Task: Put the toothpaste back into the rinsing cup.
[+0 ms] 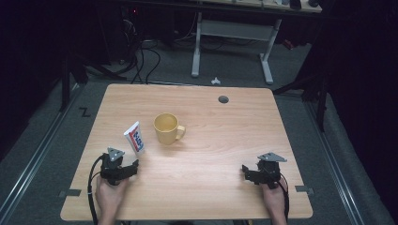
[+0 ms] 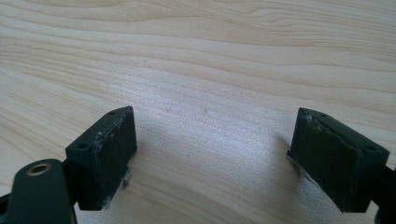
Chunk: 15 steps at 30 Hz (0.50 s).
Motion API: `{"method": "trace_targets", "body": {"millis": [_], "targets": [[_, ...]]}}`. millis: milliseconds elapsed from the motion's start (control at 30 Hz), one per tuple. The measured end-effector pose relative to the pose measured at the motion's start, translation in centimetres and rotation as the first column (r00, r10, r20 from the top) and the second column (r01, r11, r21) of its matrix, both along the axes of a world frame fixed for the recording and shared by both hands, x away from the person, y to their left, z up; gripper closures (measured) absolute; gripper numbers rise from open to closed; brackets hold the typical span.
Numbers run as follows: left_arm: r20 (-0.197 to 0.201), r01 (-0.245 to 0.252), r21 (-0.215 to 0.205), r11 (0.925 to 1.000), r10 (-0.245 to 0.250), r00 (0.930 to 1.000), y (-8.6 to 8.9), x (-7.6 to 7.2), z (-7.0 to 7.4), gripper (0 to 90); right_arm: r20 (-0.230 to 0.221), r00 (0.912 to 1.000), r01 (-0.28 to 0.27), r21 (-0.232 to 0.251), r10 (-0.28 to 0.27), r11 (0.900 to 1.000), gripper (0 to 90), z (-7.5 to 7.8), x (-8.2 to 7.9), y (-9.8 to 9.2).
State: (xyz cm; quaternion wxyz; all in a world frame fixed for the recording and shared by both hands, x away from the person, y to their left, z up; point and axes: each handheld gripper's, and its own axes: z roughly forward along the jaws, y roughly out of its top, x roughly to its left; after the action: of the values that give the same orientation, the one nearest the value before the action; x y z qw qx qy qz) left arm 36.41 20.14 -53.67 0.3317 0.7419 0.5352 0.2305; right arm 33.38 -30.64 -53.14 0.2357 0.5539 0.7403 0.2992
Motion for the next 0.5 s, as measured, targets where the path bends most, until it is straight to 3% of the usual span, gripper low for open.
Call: {"method": "trace_targets", "body": {"millis": [500], "targets": [[0.0,-0.001,-0.001,1.0,0.001,1.0,0.01,-0.01,0.0,24.9,0.0,1.0,0.0,0.0,0.0,1.0,14.3,0.0,0.0,0.0]]}}
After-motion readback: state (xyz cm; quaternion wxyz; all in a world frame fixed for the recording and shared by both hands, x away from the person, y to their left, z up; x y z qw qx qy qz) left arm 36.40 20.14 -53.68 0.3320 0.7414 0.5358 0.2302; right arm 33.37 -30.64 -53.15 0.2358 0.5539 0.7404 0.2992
